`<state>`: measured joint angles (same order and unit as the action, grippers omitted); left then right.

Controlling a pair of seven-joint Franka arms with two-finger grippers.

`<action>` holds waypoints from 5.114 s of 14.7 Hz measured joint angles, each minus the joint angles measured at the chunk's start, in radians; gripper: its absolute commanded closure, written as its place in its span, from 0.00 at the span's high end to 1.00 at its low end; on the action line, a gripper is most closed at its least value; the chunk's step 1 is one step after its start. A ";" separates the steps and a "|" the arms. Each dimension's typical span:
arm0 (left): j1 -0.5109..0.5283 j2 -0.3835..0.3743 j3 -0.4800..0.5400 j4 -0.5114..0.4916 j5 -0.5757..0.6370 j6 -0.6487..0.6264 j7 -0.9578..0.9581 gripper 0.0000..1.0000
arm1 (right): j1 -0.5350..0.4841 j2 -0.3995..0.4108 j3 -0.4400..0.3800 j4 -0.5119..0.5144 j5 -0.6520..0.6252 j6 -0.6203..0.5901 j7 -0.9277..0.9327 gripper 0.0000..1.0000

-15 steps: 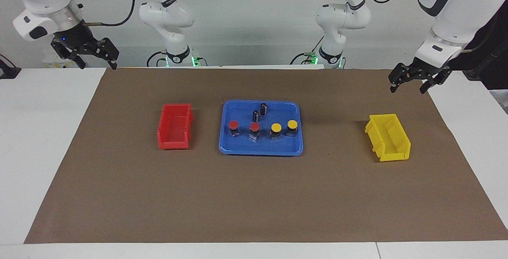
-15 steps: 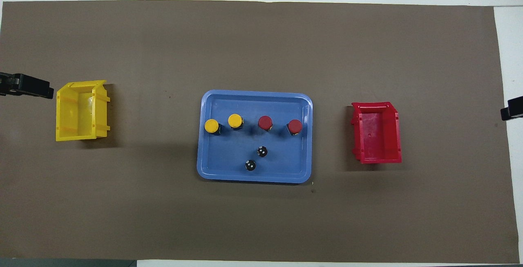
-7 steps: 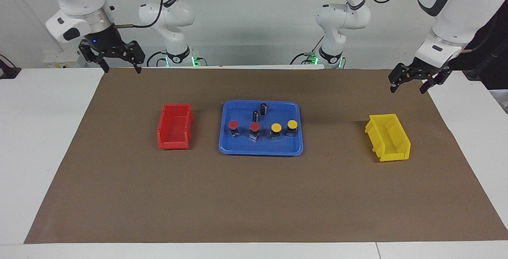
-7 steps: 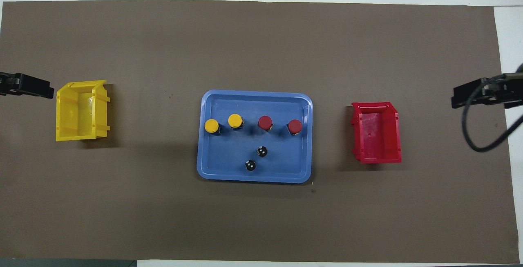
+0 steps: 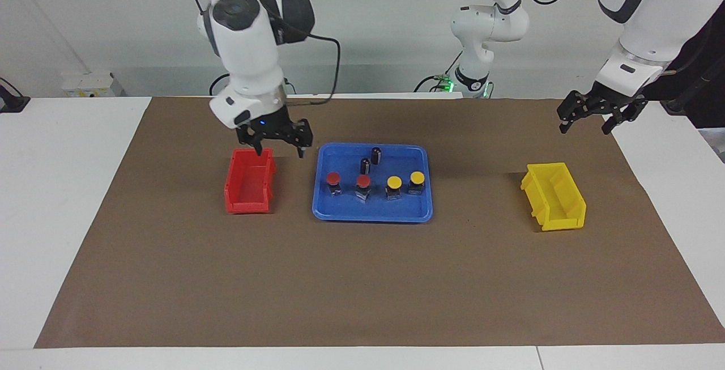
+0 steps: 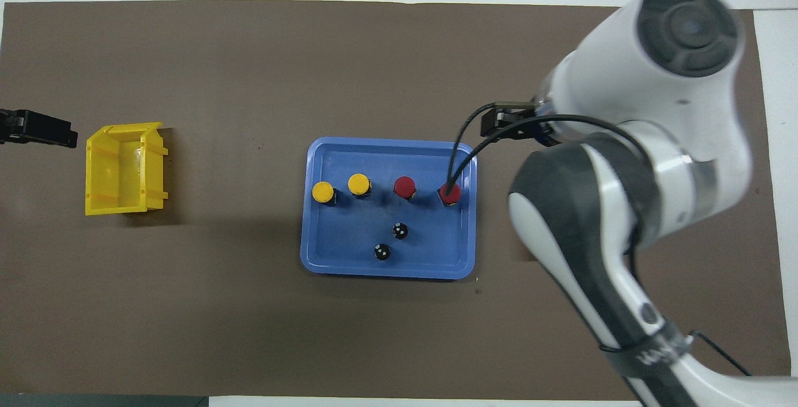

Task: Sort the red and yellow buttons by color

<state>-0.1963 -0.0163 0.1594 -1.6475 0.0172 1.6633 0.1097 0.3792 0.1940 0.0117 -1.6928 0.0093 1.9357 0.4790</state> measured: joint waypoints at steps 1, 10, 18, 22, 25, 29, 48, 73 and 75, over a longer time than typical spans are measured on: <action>0.001 0.000 0.000 -0.001 0.000 0.001 0.000 1.00 | 0.023 0.007 0.000 -0.063 0.000 0.086 0.011 1.00; 0.003 0.000 0.000 -0.010 0.000 0.013 0.000 1.00 | 0.103 -0.025 -0.001 -0.294 0.000 0.306 0.018 0.86; 0.003 -0.013 0.000 -0.053 0.000 0.052 0.000 1.00 | 0.115 -0.020 0.000 -0.384 0.000 0.420 0.018 0.80; 0.003 -0.020 0.000 -0.061 0.000 0.053 0.000 1.00 | 0.128 -0.008 0.000 -0.386 0.000 0.441 0.018 0.73; 0.003 -0.022 0.000 -0.061 0.000 0.056 0.000 1.00 | 0.127 -0.008 -0.002 -0.386 -0.001 0.441 0.018 0.66; 0.003 -0.022 0.000 -0.062 0.000 0.060 0.000 1.00 | 0.127 -0.008 -0.003 -0.388 -0.001 0.445 0.018 0.55; -0.457 0.121 -0.034 -0.326 -0.005 0.504 -0.558 0.78 | -0.183 -0.225 -0.024 -0.343 -0.029 0.022 -0.416 0.34; -0.411 0.059 -0.001 -0.283 -0.007 0.260 -0.432 0.01 | -0.230 -0.324 -0.016 -0.764 -0.029 0.404 -0.494 0.39; -0.250 0.000 0.008 -0.265 -0.008 0.196 -0.235 0.01 | -0.230 -0.327 -0.016 -0.767 -0.029 0.404 -0.494 0.40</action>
<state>-0.4461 -0.0164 0.1671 -1.9126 0.0093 1.8592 -0.1253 0.1496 -0.1328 -0.0046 -2.4601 -0.0200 2.3396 -0.0148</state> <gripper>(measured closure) 0.595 0.586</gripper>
